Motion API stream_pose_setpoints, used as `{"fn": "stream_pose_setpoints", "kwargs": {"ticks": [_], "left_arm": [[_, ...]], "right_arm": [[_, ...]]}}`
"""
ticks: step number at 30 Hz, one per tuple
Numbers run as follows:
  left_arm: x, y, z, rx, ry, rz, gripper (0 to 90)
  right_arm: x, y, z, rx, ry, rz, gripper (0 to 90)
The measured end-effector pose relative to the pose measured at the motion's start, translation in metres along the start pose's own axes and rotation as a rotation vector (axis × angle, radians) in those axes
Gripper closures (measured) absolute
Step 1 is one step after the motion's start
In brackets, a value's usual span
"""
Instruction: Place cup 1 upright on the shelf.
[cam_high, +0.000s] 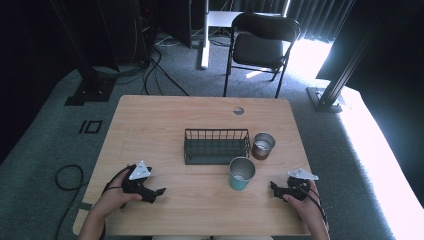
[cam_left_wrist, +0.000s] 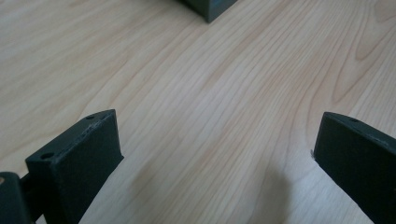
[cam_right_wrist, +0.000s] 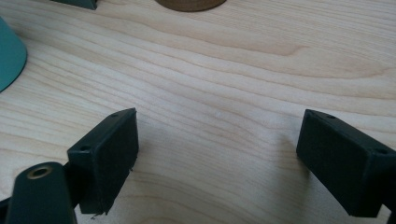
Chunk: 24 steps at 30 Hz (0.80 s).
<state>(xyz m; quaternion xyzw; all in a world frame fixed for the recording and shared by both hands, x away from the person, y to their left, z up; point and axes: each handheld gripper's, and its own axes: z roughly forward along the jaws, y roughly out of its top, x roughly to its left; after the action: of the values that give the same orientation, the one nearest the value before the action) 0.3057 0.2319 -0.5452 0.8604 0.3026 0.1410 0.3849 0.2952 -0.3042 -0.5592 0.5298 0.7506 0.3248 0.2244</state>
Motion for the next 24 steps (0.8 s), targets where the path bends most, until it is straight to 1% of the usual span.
{"fn": "stream_pose_setpoints", "kwargs": {"ticks": [4,5,7,10,13,14,16,18,19,21,24], "left_arm": [[-0.003,0.006,0.002,-0.008,-0.009,0.013,1.4],[-0.005,0.01,0.004,-0.011,-0.013,0.024,1.4],[-0.007,0.013,0.006,-0.014,-0.029,0.029,1.3],[-0.011,0.017,0.011,-0.009,-0.043,0.047,1.4],[-0.015,0.022,0.017,-0.016,-0.058,0.053,1.4],[-0.017,0.024,0.019,-0.023,-0.071,0.051,1.4],[-0.017,0.024,0.019,-0.023,-0.071,0.051,1.3],[-0.02,0.029,0.024,-0.029,-0.092,0.056,1.3],[-0.02,0.03,0.026,-0.026,-0.094,0.056,1.3],[-0.021,0.033,0.028,-0.024,-0.099,0.072,1.3],[-0.024,0.037,0.031,-0.03,-0.118,0.08,1.4]], "right_arm": [[0.0,0.0,0.0,0.0,0.0,0.0,12.4],[0.0,0.0,0.0,0.0,0.0,0.0,12.4],[0.0,0.0,0.0,0.0,0.0,0.0,12.4],[0.0,0.0,0.0,0.0,0.0,0.002,12.4],[0.0,0.0,0.0,0.0,0.0,0.0,12.4],[0.0,0.0,0.0,0.0,0.0,0.0,12.4],[0.0,0.0,0.0,0.0,0.0,0.0,12.4],[0.0,0.0,0.0,0.0,0.0,0.0,12.4],[0.0,0.0,0.0,0.0,0.0,0.0,12.4],[0.0,0.0,0.0,0.0,0.0,0.0,12.4],[0.0,0.0,0.0,-0.001,0.0,0.0,12.4]]}}
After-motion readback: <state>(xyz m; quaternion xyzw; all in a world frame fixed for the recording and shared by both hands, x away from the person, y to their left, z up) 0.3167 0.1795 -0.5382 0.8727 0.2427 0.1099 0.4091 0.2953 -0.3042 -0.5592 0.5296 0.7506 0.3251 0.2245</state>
